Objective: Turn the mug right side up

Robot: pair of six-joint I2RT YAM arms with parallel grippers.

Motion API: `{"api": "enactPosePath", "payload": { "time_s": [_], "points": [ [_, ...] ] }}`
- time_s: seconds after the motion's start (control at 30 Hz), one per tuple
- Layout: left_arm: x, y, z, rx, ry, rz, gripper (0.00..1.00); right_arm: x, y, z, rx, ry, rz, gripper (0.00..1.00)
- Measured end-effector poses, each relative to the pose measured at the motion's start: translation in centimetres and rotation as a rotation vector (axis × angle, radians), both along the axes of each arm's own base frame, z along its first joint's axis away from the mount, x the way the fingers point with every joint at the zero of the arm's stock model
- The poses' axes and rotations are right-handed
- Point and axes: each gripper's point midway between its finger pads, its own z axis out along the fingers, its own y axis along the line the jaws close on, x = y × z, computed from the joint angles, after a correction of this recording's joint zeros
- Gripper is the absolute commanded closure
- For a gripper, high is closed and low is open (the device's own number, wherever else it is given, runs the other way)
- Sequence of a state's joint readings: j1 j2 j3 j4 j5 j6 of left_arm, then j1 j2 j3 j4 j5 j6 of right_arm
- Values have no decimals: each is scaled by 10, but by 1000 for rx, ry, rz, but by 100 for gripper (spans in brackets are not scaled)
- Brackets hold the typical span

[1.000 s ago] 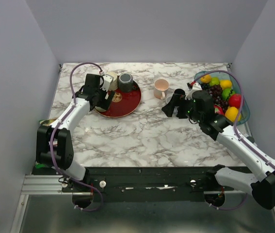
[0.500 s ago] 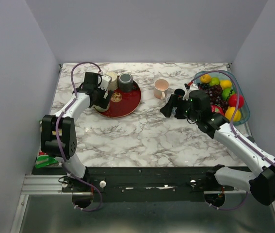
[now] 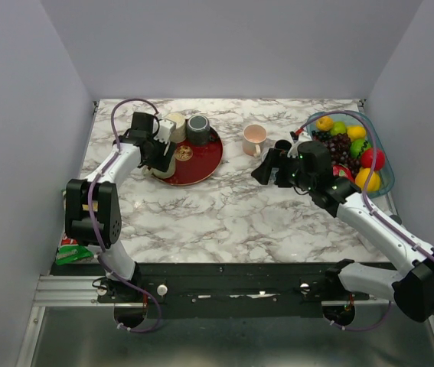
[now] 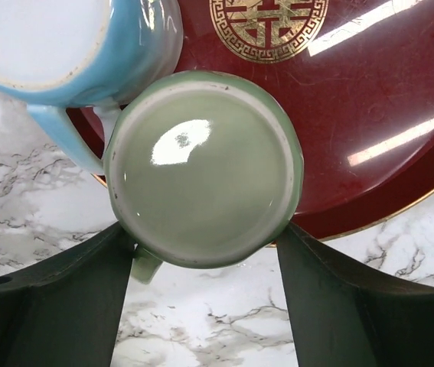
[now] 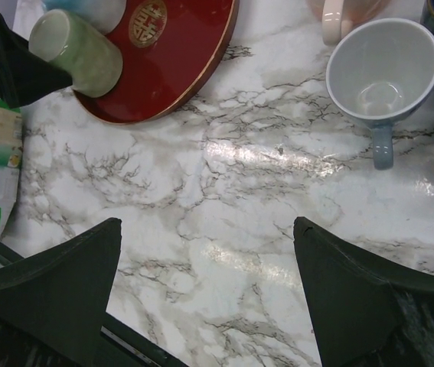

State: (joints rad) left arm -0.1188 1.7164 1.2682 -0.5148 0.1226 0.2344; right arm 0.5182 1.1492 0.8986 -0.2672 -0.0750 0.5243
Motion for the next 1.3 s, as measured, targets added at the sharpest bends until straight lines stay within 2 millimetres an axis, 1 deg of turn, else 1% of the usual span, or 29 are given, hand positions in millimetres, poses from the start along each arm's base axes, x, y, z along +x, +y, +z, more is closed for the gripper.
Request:
{"api": "enactPosePath", "payload": {
  "time_s": [0.07, 0.1, 0.17, 0.2, 0.23, 0.3, 0.47, 0.57, 0.6, 0.67, 0.7, 0.73, 0.93, 1.0, 1.07, 1.1, 1.13, 1.27, 1.3],
  "points": [
    [-4, 0, 1, -9, 4, 10, 28, 0, 1, 0, 3, 2, 2, 2],
    [-6, 0, 1, -11, 5, 13, 34, -1, 1, 0, 5, 2, 4, 2],
    [-10, -1, 2, -18, 11, 23, 40, -1, 2, 1, 11, 3, 5, 3],
    [-11, -1, 2, -23, 14, 33, 45, -1, 2, 1, 12, 4, 6, 3],
    [-11, 0, 3, -24, 14, 38, 47, -2, 2, 0, 15, 4, 7, 3],
    [-13, -1, 4, -33, 19, 54, 49, -3, 1, -2, 14, 7, 7, 3],
    [-17, 1, 0, -36, 37, 91, 50, -8, -1, -5, 17, 11, 4, 2],
    [-21, 4, -5, -32, 51, 117, 55, -9, -2, -4, 23, 10, 1, 3],
    [-22, 5, -6, -29, 54, 128, 60, -9, -2, -4, 25, 10, 1, 2],
    [-23, 7, -8, -23, 59, 147, 62, -10, -2, -3, 28, 8, -1, 3],
    [-23, 8, -9, -19, 60, 155, 66, -10, -2, -3, 28, 7, 0, 3],
    [-23, 9, -9, -18, 61, 173, 67, -10, -2, -3, 28, 7, 0, 3],
    [-21, 13, -8, -6, 50, 207, 68, -10, -2, -3, 29, 8, 1, 3],
    [-21, 12, -8, -3, 49, 210, 64, -11, -2, -4, 29, 9, 2, 4],
    [-21, 11, -8, -4, 49, 213, 61, -11, -2, -4, 30, 10, 3, 4],
    [-21, 11, -8, -6, 49, 215, 58, -11, -1, -4, 30, 10, 4, 3],
    [-21, 10, -8, -8, 48, 215, 58, -11, -1, -4, 30, 11, 6, 4],
    [-19, 9, -7, -14, 42, 219, 58, -12, -1, -5, 31, 13, 9, 4],
    [-19, 8, -7, -15, 42, 221, 60, -12, -1, -5, 31, 14, 9, 4]
  ]
}}
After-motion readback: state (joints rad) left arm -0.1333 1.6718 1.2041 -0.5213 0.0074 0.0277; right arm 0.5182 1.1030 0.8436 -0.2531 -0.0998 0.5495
